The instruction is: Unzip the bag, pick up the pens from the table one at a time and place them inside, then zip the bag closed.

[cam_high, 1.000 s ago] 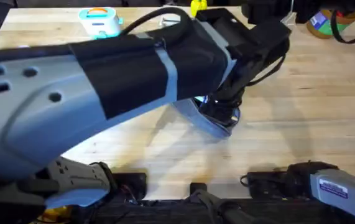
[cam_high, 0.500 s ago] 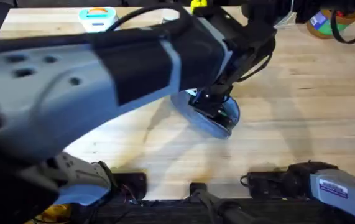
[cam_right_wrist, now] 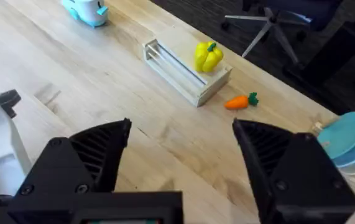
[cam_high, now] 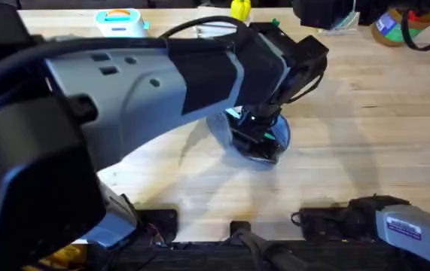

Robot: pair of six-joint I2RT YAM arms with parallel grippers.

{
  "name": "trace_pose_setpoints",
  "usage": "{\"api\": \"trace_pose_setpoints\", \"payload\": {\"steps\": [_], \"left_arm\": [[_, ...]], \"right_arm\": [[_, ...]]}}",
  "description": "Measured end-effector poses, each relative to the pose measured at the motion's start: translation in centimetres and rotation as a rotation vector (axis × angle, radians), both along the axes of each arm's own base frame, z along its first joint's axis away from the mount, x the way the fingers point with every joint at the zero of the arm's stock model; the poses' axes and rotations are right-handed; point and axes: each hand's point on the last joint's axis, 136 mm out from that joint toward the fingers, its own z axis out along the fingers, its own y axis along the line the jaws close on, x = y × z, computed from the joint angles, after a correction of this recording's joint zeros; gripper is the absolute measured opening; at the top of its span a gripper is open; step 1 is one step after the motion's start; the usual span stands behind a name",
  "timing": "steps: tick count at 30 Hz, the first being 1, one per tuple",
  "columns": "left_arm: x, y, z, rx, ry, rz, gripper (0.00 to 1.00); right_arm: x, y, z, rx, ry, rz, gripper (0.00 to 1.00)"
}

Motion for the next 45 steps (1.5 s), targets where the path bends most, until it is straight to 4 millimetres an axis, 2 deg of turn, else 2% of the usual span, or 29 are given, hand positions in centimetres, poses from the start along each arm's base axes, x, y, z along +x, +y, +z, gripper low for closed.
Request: {"api": "trace_pose_setpoints", "payload": {"steps": [3, 5, 10, 16, 24, 25, 27, 33, 37, 38, 40, 42, 45], "left_arm": [[0.0, -0.1, 0.0, -0.009, 0.008, 0.003, 0.935], [0.0, -0.2, 0.0, -0.016, 0.012, 0.003, 0.988], [0.0, -0.6, 0.0, -0.043, 0.024, -0.007, 0.994], [1.6, -1.5, 0.8, -0.122, 0.010, -0.244, 0.994], [5.1, -1.7, 4.0, -0.160, -0.122, -0.602, 0.993], [6.4, -1.4, 5.3, -0.104, -0.211, -0.744, 0.993], [7.1, -1.1, 6.4, -0.054, -0.274, -0.838, 0.993], [9.3, -0.4, 11.3, 0.117, -0.501, -1.107, 0.993], [10.1, 1.1, 14.2, 0.239, -0.594, -1.214, 0.992], [10.4, 1.9, 14.6, 0.301, -0.602, -1.254, 0.993], [10.6, 2.1, 14.5, 0.332, -0.597, -1.272, 0.993], [11.1, 2.4, 14.4, 0.370, -0.598, -1.270, 0.993], [11.9, 4.0, 14.5, 0.458, -0.577, -1.266, 0.993]], "right_arm": [[0.0, 0.0, 0.0, 0.000, 0.000, 0.000, 0.997], [0.0, 0.0, 0.0, 0.000, -0.001, 0.000, 0.997], [0.0, 0.0, 0.0, 0.000, -0.002, 0.000, 0.997], [0.2, 0.0, 0.3, 0.001, -0.014, 0.000, 0.997], [0.8, -0.6, 1.0, -0.003, -0.050, -0.023, 0.997], [0.9, -0.8, 1.1, -0.004, -0.054, -0.033, 0.997], [0.8, -0.8, 1.0, -0.003, -0.050, -0.032, 0.997], [0.4, -0.3, 0.6, 0.003, -0.025, -0.012, 0.997], [-0.3, -0.3, -0.5, 0.001, 0.033, -0.007, 0.997], [-1.0, -0.3, -1.6, 0.007, 0.095, -0.011, 0.997], [-1.4, -0.3, -2.1, 0.034, 0.144, -0.031, 0.997], [-1.7, -0.3, -2.4, 0.079, 0.193, -0.060, 0.996], [-2.3, -0.3, -2.2, 0.134, 0.237, -0.097, 0.997]]}}
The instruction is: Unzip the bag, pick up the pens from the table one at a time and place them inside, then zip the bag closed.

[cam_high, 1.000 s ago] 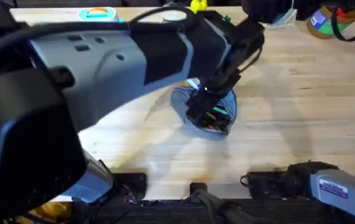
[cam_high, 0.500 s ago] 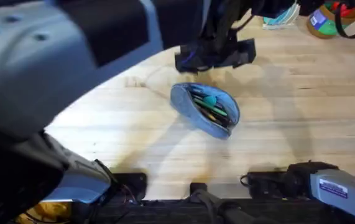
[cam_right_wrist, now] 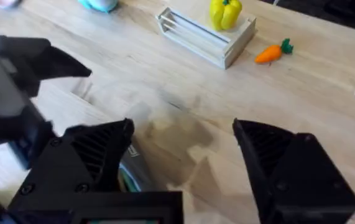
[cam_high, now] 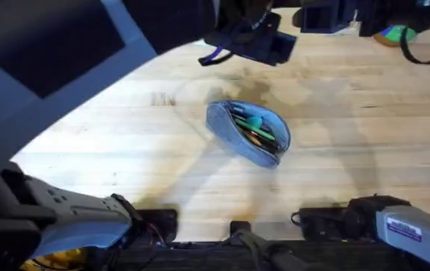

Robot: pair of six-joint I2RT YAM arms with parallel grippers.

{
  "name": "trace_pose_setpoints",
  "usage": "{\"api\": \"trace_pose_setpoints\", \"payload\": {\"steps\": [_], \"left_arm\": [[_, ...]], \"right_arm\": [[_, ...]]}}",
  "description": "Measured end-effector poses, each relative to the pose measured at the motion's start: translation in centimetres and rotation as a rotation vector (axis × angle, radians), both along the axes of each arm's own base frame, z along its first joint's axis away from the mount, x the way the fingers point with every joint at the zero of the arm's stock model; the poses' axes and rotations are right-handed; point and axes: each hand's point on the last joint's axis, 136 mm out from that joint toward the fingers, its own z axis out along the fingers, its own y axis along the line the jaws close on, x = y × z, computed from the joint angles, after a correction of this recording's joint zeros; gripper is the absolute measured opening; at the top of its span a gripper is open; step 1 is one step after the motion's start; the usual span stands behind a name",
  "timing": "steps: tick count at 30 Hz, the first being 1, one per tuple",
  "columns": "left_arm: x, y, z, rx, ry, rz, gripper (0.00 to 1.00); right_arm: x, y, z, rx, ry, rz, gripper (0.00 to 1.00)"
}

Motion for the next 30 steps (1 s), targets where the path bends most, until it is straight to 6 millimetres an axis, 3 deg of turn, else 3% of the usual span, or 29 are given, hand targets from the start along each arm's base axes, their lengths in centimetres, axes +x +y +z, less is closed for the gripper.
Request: {"api": "trace_pose_setpoints", "payload": {"steps": [3, 8, 12, 18, 22, 27, 30], "left_arm": [[0.8, 1.5, 0.3, 0.074, -0.026, -0.029, 0.993], [0.7, 3.9, 0.6, 0.170, 0.003, -0.165, 0.993], [0.2, 5.6, 1.0, 0.180, 0.038, -0.269, 0.993], [-1.3, 8.5, 1.9, 0.181, 0.079, -0.441, 0.993], [-2.8, 9.3, 2.1, 0.155, 0.098, -0.603, 0.993], [-1.7, 10.2, 2.5, 0.141, 0.053, -0.660, 0.993], [-2.1, 11.1, 2.1, 0.146, 0.085, -0.663, 0.993]], "right_arm": [[-1.8, -0.1, 1.6, 0.032, -0.011, -0.025, 0.997], [-6.4, -0.8, 3.7, 0.065, -0.006, -0.077, 0.997], [-8.6, -1.2, 3.2, 0.085, 0.060, -0.121, 0.998], [-10.3, -1.1, 2.0, 0.117, 0.162, -0.157, 0.998], [-11.6, 0.5, 1.6, 0.139, 0.214, -0.123, 0.998], [-12.9, 2.9, 0.3, 0.128, 0.280, -0.081, 0.997], [-13.8, 4.1, -0.5, 0.101, 0.302, -0.073, 0.998]]}}
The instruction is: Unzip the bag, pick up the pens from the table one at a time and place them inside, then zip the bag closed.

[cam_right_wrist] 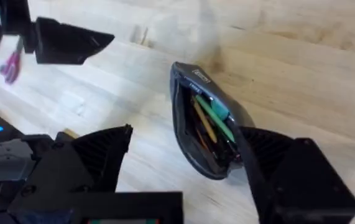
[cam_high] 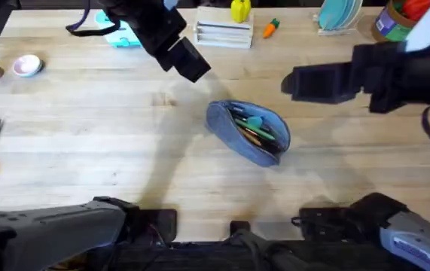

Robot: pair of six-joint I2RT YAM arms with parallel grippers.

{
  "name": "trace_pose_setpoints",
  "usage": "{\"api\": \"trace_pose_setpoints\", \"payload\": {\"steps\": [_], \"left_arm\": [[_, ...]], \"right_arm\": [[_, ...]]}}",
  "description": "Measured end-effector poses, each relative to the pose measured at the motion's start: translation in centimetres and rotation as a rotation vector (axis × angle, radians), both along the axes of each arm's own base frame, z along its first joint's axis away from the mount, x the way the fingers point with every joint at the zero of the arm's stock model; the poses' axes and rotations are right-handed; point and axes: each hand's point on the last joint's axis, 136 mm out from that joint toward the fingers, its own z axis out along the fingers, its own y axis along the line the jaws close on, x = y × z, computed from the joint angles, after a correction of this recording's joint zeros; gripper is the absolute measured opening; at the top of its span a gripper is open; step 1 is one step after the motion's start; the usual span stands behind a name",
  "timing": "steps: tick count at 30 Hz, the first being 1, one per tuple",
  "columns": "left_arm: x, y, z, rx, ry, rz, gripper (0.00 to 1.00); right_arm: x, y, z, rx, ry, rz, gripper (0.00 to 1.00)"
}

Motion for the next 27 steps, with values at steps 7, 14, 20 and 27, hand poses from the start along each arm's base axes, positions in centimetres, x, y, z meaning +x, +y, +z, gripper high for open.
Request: {"api": "trace_pose_setpoints", "payload": {"steps": [7, 14, 20, 27], "left_arm": [[-1.0, 0.7, -0.5, 0.053, -0.014, -0.200, 0.993], [-1.9, 1.4, -2.3, -0.044, -0.032, -0.466, 0.993], [-1.5, 1.7, -6.2, -0.166, -0.003, -0.648, 0.993], [-1.0, 1.0, -8.3, -0.224, 0.021, -0.717, 0.993]], "right_arm": [[-1.4, 2.6, -1.0, -0.030, 0.005, 0.024, 0.998], [-1.1, 6.1, -2.6, 0.067, 0.000, -0.001, 0.998], [-0.3, 8.2, -7.8, 0.203, 0.086, -0.139, 0.998], [-0.2, 6.2, -12.6, 0.160, 0.164, -0.292, 0.998]]}}
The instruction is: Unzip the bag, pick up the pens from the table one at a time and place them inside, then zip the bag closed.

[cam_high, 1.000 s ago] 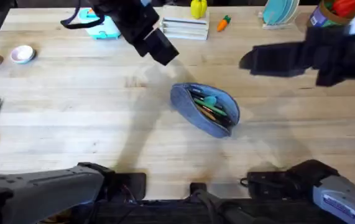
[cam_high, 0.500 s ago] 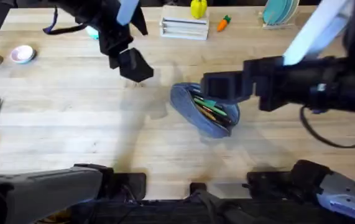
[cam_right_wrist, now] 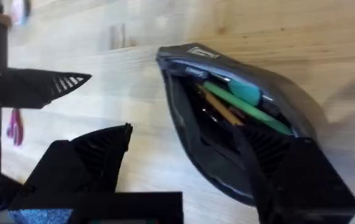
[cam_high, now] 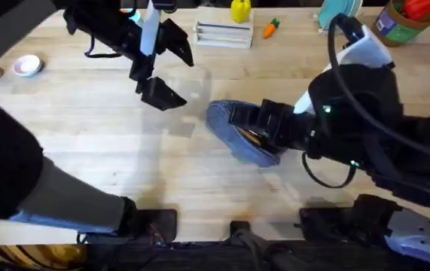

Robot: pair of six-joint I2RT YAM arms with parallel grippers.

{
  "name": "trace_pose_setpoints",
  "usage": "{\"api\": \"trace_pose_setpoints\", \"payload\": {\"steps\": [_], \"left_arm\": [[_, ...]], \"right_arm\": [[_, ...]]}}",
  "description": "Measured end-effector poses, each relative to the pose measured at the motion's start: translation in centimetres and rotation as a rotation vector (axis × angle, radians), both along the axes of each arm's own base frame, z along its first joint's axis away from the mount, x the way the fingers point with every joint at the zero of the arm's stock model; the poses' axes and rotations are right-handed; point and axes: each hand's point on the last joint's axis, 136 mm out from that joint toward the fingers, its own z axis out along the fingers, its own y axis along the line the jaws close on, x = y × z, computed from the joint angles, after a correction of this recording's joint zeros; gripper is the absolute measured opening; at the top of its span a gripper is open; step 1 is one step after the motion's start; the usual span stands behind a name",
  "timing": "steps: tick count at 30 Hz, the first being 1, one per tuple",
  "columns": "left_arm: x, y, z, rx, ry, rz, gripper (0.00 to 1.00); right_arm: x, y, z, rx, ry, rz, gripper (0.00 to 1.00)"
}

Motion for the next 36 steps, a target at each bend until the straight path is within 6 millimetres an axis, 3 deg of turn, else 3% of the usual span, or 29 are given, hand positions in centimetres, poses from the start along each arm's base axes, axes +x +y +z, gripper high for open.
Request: {"api": "trace_pose_setpoints", "payload": {"steps": [4, 11, 17, 27, 36], "left_arm": [[0.2, -0.1, -1.0, -0.005, 0.014, -0.024, 0.993], [0.6, 0.4, -1.9, -0.006, 0.015, -0.033, 0.993], [0.9, 1.5, -2.1, -0.007, 0.021, -0.005, 0.993], [1.0, 1.8, -2.0, -0.007, 0.020, 0.002, 0.993], [1.0, 1.8, -2.1, -0.007, 0.020, 0.002, 0.994]], "right_arm": [[0.8, 0.1, -0.7, 0.004, 0.015, -0.054, 0.998], [2.8, 2.3, -1.3, 0.049, 0.001, -0.075, 0.998], [3.7, 3.3, -3.5, 0.021, 0.029, -0.079, 0.998], [5.9, 5.7, -5.1, 0.055, 0.000, -0.079, 0.998], [7.1, 7.1, -4.6, 0.102, -0.049, -0.064, 0.997]]}}
